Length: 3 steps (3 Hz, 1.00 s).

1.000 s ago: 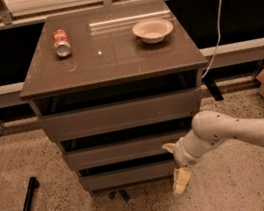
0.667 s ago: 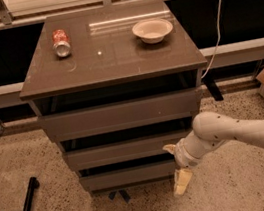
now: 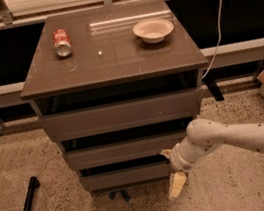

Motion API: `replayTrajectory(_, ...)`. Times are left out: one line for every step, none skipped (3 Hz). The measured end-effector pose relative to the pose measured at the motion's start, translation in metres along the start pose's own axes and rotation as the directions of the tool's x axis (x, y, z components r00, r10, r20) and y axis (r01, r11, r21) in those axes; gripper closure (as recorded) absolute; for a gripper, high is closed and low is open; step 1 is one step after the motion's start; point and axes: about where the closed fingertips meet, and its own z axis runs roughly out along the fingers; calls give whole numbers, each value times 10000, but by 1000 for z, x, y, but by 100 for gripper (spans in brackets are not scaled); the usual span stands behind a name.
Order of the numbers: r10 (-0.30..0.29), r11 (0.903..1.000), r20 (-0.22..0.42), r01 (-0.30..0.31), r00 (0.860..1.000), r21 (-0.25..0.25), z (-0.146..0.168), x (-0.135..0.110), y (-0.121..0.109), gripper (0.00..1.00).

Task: Open bottom drawer

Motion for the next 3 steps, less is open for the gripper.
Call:
replayTrajectory(228, 9996, -24, -227, 9997, 177, 25, 14, -11, 0)
replayTrajectory(566, 9977, 162, -572, 9983, 358, 50, 34, -26, 0)
replayTrajectory(873, 9950, 662, -903, 9940, 434, 75, 52, -42, 0)
